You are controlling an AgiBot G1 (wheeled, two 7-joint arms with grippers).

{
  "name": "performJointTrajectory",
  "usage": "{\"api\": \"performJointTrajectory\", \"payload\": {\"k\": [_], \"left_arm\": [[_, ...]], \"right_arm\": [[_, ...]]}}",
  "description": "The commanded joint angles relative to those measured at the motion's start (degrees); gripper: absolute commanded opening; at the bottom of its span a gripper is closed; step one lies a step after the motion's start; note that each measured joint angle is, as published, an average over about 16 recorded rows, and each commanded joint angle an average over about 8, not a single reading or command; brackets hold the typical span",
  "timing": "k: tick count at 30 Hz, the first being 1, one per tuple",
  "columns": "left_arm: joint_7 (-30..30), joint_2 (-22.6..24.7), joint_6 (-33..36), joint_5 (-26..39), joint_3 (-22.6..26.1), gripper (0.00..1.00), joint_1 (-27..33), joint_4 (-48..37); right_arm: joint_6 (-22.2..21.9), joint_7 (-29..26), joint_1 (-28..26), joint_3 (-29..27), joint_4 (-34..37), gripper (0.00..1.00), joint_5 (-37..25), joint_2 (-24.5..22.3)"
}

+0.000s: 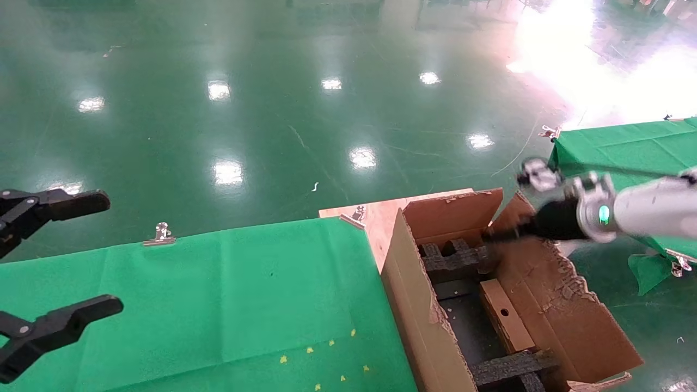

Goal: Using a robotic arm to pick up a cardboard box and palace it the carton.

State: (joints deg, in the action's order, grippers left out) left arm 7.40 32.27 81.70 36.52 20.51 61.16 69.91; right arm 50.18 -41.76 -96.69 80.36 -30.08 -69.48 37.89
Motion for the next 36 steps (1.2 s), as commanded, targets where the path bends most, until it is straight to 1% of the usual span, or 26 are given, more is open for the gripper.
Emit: {"api": "performJointTrajectory", "payload": {"k": [1,4,8,14,18,26,30,36], "left_arm": [[0.0,0.0,0.0,0.0,0.0,1.0,0.0,0.0],[0.0,0.0,0.0,0.0,0.0,1.0,0.0,0.0],[0.0,0.0,0.0,0.0,0.0,1.0,0.0,0.0],[0.0,-0.01,-0.01,-0.02,0.0,1.0,-0.01,-0.01],[0.0,-0.02,-0.02,-0.04,-0.01,1.0,-0.02,-0.02],[0.0,-0.01,-0.01,-0.04,-0.01,1.0,-0.01,-0.02],[0.0,-0.01,-0.01,-0.04,-0.01,1.0,-0.02,-0.02],[0.0,-0.01,-0.01,-0.04,-0.01,1.0,-0.02,-0.02]], "right_arm": [[0.25,-0.48,-2.22,-0.31,-2.08,1.0,-0.27,-0.55],[2.57,-0.29,-4.26,-1.52,-7.76,1.0,1.54,-2.37],[6.81,1.28,-5.5,-3.81,-15.4,1.0,6.26,-5.17],[12.31,3.38,-6.11,-6.02,-22.07,1.0,12.02,-7.5],[14.11,3.89,-6.42,-6.49,-23.76,1.0,13.36,-7.99],[13.18,3.95,-5.44,-7.06,-22.61,1.0,12.6,-7.52],[14.26,5.17,-3.63,-9.68,-23.65,1.0,13.36,-7.34],[16.5,7.89,0.46,-15.44,-25.74,1.0,14.86,-6.87]]}}
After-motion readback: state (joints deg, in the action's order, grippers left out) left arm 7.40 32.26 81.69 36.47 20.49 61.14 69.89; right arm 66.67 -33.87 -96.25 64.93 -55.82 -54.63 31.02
